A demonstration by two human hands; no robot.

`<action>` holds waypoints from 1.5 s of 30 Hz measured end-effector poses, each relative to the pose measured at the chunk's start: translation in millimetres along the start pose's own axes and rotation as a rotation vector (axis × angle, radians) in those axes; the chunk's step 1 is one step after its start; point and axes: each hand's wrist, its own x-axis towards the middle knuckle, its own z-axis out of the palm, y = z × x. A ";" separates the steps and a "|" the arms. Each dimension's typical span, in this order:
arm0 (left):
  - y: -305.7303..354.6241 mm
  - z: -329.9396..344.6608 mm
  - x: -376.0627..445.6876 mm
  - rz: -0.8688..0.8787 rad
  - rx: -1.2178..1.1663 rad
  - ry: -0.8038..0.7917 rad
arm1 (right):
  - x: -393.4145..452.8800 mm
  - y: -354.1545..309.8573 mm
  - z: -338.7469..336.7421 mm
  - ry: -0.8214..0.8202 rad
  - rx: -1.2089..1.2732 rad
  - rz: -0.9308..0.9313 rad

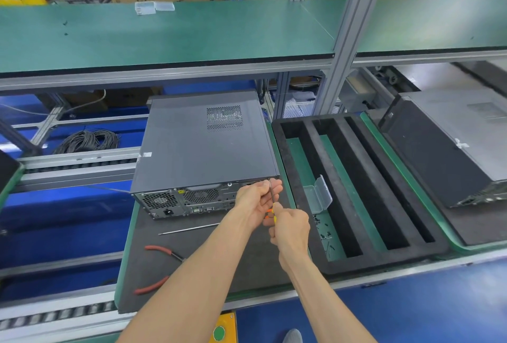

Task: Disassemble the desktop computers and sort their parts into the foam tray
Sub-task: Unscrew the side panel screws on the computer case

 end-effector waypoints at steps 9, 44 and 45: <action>0.6 0.7 -0.6 -0.003 0.014 0.014 | 1.8 -2.0 0.6 0.015 0.007 0.013; -0.4 2.4 -1.7 -0.007 0.037 0.037 | 8.5 3.7 -2.6 -0.056 -0.007 -0.036; -0.3 2.8 -1.6 -0.010 0.038 0.041 | 8.1 4.0 -2.7 -0.059 -0.016 -0.048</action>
